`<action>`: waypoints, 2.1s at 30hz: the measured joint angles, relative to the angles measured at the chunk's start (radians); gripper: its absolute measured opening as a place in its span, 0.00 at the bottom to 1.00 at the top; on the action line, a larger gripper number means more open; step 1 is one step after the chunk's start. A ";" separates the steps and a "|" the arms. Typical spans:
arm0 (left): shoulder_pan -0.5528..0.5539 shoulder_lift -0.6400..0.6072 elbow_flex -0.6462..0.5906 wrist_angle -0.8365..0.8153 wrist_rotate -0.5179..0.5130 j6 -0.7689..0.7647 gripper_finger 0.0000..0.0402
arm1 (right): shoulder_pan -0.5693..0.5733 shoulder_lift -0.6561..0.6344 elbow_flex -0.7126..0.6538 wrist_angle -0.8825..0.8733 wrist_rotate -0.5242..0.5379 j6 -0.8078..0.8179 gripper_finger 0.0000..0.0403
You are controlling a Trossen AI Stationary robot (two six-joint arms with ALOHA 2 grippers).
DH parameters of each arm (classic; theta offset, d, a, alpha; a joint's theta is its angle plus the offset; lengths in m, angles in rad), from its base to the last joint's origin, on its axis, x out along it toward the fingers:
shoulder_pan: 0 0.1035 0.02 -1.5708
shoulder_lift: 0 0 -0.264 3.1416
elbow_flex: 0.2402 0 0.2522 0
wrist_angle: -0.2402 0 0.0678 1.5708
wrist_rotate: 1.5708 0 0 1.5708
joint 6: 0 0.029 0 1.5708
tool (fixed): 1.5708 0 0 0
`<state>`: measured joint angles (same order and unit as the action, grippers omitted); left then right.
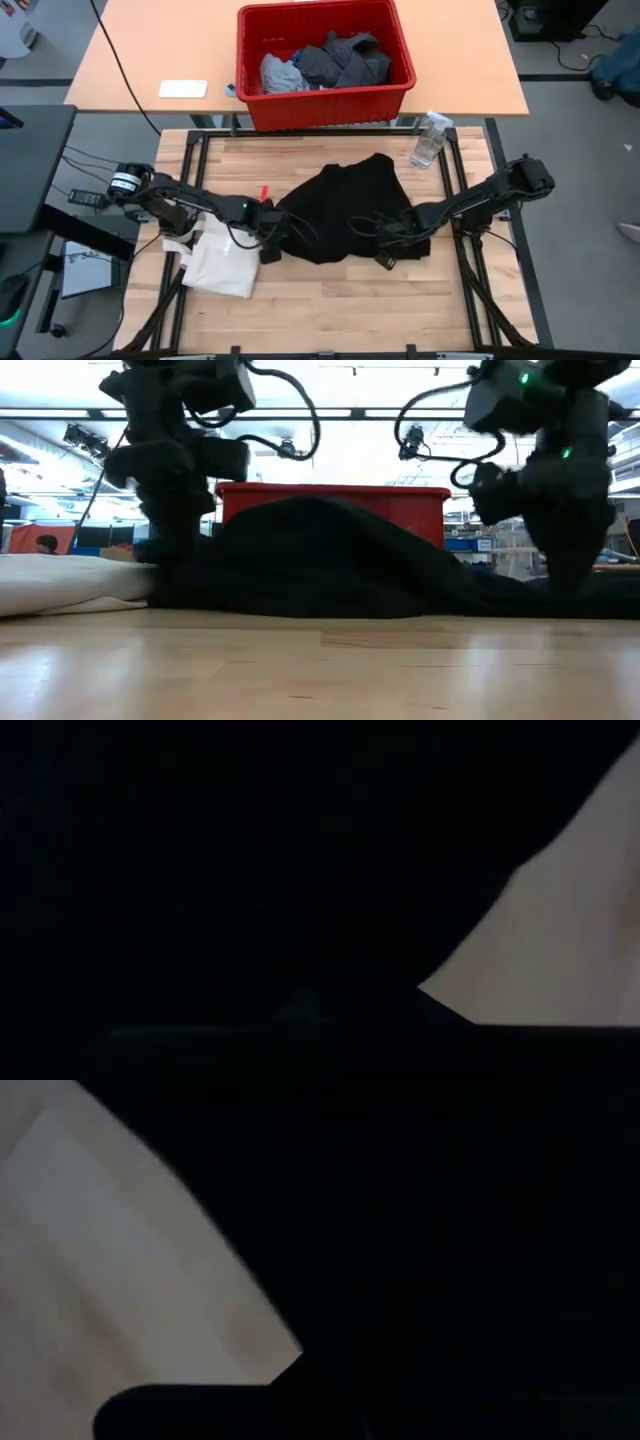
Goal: Fold Laundry from Bin
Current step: Fold the black shirt
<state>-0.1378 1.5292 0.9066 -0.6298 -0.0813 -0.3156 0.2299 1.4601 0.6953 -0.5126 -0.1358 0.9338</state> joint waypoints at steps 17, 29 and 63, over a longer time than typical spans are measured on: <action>0.054 -0.041 0.000 -0.043 0.060 0.118 0.01 | -0.163 -0.405 0.110 -0.342 0.164 -0.029 0.03; 0.091 -0.041 0.000 -0.070 0.080 0.158 0.01 | 0.078 -0.150 0.045 -0.003 0.154 -0.274 0.33; 0.121 -0.058 0.000 -0.115 0.236 0.230 0.01 | 0.058 -0.275 0.215 -0.409 0.249 -0.113 0.01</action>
<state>-0.0170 1.4710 0.9066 -0.7452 0.1547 -0.0856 0.2876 1.1848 0.9108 -0.9218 0.1131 0.8203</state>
